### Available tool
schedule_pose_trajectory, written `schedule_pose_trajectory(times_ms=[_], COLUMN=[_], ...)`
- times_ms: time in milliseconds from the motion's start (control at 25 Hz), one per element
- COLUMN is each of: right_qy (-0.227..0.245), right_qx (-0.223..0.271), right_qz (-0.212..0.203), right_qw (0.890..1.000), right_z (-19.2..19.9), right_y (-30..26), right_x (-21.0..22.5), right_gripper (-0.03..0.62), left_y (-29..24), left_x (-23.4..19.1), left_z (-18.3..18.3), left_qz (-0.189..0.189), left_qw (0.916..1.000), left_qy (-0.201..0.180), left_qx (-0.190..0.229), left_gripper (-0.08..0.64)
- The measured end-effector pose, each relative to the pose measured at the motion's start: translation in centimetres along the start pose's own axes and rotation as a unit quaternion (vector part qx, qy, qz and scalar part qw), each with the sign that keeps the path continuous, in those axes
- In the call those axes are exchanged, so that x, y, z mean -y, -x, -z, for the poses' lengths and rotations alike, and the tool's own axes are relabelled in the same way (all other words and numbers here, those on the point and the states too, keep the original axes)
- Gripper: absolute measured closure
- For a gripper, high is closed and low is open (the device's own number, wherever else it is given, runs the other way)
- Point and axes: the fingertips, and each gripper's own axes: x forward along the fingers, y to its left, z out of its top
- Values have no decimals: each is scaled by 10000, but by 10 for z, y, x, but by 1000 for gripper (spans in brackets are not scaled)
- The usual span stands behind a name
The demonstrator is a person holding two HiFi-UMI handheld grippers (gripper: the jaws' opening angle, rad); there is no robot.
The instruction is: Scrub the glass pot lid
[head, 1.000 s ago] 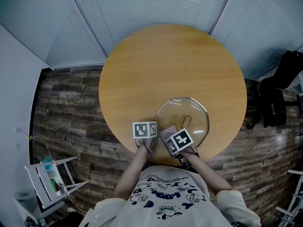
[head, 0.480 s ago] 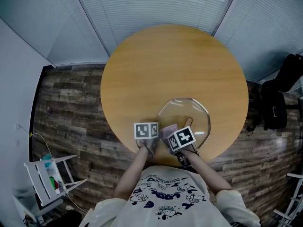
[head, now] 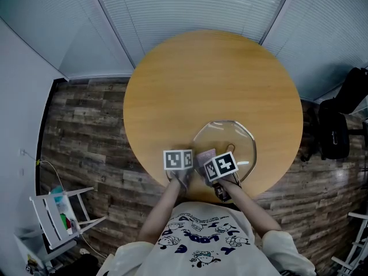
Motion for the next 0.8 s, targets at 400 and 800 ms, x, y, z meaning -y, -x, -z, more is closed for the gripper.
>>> schedule_pose_trajectory(times_ms=[400,800], right_qy=[-95,-352], right_qx=[33,248], right_qz=[-54,-88], right_qw=[9999,9990], right_z=[-4,-20], right_y=[0,6], right_x=[0,10], right_gripper=[517,517], left_y=[1,0], left_x=[0,0], left_z=[-1,-1], left_qz=[54,36], left_qw=[10000,10000], left_qy=[46,-86], left_qx=[29,-1], left_gripper=[502,502])
